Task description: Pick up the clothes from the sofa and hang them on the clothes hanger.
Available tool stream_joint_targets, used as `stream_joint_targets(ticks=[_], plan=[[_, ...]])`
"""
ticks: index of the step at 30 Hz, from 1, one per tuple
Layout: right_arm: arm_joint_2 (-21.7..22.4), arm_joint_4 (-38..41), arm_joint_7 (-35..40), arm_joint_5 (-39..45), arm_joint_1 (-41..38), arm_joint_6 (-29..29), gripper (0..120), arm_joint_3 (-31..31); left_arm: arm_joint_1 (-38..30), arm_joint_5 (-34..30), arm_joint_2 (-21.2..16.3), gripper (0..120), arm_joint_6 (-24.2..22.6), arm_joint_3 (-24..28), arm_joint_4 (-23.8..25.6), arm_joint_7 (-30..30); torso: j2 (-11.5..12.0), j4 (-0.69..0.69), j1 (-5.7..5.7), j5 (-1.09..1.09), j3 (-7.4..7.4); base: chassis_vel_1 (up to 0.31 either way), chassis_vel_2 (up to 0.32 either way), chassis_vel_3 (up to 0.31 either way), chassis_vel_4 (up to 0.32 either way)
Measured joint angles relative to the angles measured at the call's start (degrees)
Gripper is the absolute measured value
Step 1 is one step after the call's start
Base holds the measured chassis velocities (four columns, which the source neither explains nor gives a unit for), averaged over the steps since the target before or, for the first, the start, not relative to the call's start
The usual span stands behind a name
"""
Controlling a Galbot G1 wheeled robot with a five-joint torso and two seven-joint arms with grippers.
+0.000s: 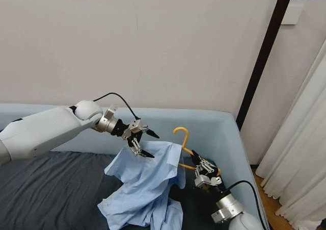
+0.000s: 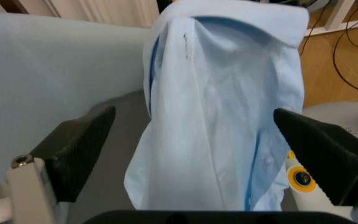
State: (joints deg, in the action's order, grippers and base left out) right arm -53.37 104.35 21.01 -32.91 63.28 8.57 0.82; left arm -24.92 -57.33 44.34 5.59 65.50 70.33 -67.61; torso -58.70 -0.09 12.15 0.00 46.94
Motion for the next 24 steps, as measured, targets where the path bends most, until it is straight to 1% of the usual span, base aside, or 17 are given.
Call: stream_joint_targets(ticks=[2, 5, 6, 7, 8, 10, 11, 12, 13, 15, 16, 17, 18, 19, 20, 21, 24], plan=[[0.0, -0.1, 0.0, -0.1, -0.1, 0.1, 5, 0.0, 0.1, 0.1, 0.1, 100, 0.0, 0.0, -0.2, -0.2, 0.0, 0.00, 0.00, 0.00, 0.00, 0.000, 0.000, 0.000, 0.000], [-0.1, -1.2, 0.5, -1.0, -0.7, 1.8, 5, -0.3, 0.8, 2.0, 0.7, 95, 0.5, -0.2, -1.6, -1.7, 0.0, 0.00, 0.00, 0.00, 0.00, 0.000, 0.000, 0.000, 0.000], [-0.2, -1.6, 0.9, -1.7, -0.9, 2.5, 5, -0.3, 1.1, 2.9, 0.9, 91, 0.8, -0.3, -1.9, -2.1, 0.0, 0.00, 0.00, 0.00, 0.00, 0.000, 0.000, 0.000, 0.000], [-0.2, -1.6, 0.9, -1.7, -0.9, 2.5, 5, -0.3, 1.1, 2.9, 0.9, 91, 0.8, -0.3, -1.9, -2.1, 0.0, 0.00, 0.00, 0.00, 0.00, 0.000, 0.000, 0.000, 0.000], [-0.3, -1.8, 1.3, -2.2, -1.2, 2.9, 5, -0.5, 1.5, 3.3, 1.0, 88, 0.9, -0.5, -2.2, -2.2, 0.0, 0.00, 0.00, 0.00, 0.00, 0.000, 0.000, 0.000, 0.000], [-0.4, -2.2, 1.7, -2.6, -1.6, 3.3, 5, -1.0, 2.5, 3.7, 1.1, 77, 1.0, -1.1, -2.5, -2.3, 0.0, 0.00, 0.00, 0.00, 0.00, 0.000, 0.000, 0.000, 0.000], [-0.4, -2.2, 1.7, -2.6, -1.6, 3.3, 5, -1.0, 2.5, 3.7, 1.1, 77, 1.0, -1.1, -2.5, -2.3, 0.0, 0.00, 0.00, 0.00, 0.00, 0.000, 0.000, 0.000, 0.000], [-0.5, -2.4, 1.7, -2.7, -1.7, 3.4, 5, -1.0, 2.8, 3.7, 1.1, 73, 1.0, -1.4, -2.5, -2.3, 0.0, 0.00, 0.00, -0.01, 0.00, 0.000, 0.000, 0.000, 0.000], [-0.5, -2.8, 1.8, -2.8, -2.0, 3.5, 5, -1.2, 3.2, 3.8, 1.1, 67, 1.0, -1.9, -2.6, -2.4, 0.0, 0.00, 0.00, 0.00, 0.00, 0.000, 0.000, 0.000, 0.000], [-0.6, -3.2, 1.8, -2.9, -2.2, 3.7, 5, -1.3, 3.7, 3.8, 1.2, 59, 1.0, -2.4, -2.8, -2.4, 0.0, 0.00, 0.00, 0.00, 0.00, 0.000, 0.000, 0.000, 0.000], [-0.6, -3.2, 1.8, -2.9, -2.2, 3.7, 5, -1.3, 3.7, 3.8, 1.2, 59, 1.0, -2.4, -2.8, -2.4, 0.0, 0.00, 0.00, 0.00, 0.00, 0.000, 0.000, 0.000, 0.000], [-0.6, -3.4, 1.8, -3.0, -2.4, 3.8, 5, -1.3, 3.9, 3.8, 1.2, 54, 1.0, -2.7, -3.0, -2.3, 0.0, 0.00, 0.00, 0.00, 0.00, 0.000, 0.000, 0.000, 0.000], [-0.6, -3.5, 1.8, -3.1, -2.4, 3.8, 5, -1.4, 3.9, 3.8, 1.2, 53, 1.0, -2.8, -3.1, -2.3, 0.0, 0.00, 0.00, 0.00, 0.00, 0.000, 0.000, 0.000, 0.000], [-0.7, -3.8, 1.8, -3.3, -2.5, 4.0, 5, -1.5, 4.2, 3.7, 1.2, 44, 1.0, -3.1, -3.4, -2.3, 0.0, 0.00, 0.00, 0.00, 0.00, 0.000, 0.000, 0.000, 0.000], [-0.7, -3.9, 1.8, -3.4, -2.5, 4.0, 5, -1.5, 4.3, 3.7, 1.2, 41, 1.0, -3.2, -3.4, -2.3, 0.0, 0.00, -0.01, 0.00, 0.00, 0.000, 0.000, 0.000, 0.000], [-0.7, -3.9, 1.8, -3.4, -2.5, 4.0, 5, -1.5, 4.3, 3.7, 1.2, 41, 1.0, -3.2, -3.4, -2.3, 0.0, 0.00, -0.01, 0.00, 0.00, 0.000, 0.000, 0.000, 0.000], [-0.8, -4.1, 1.9, -3.7, -2.5, 4.2, 5, -1.5, 4.7, 3.7, 1.1, 27, 1.0, -3.4, -3.4, -2.3, 0.0, 0.00, -0.01, 0.00, 0.00, 0.000, 0.000, 0.000, 0.000]])
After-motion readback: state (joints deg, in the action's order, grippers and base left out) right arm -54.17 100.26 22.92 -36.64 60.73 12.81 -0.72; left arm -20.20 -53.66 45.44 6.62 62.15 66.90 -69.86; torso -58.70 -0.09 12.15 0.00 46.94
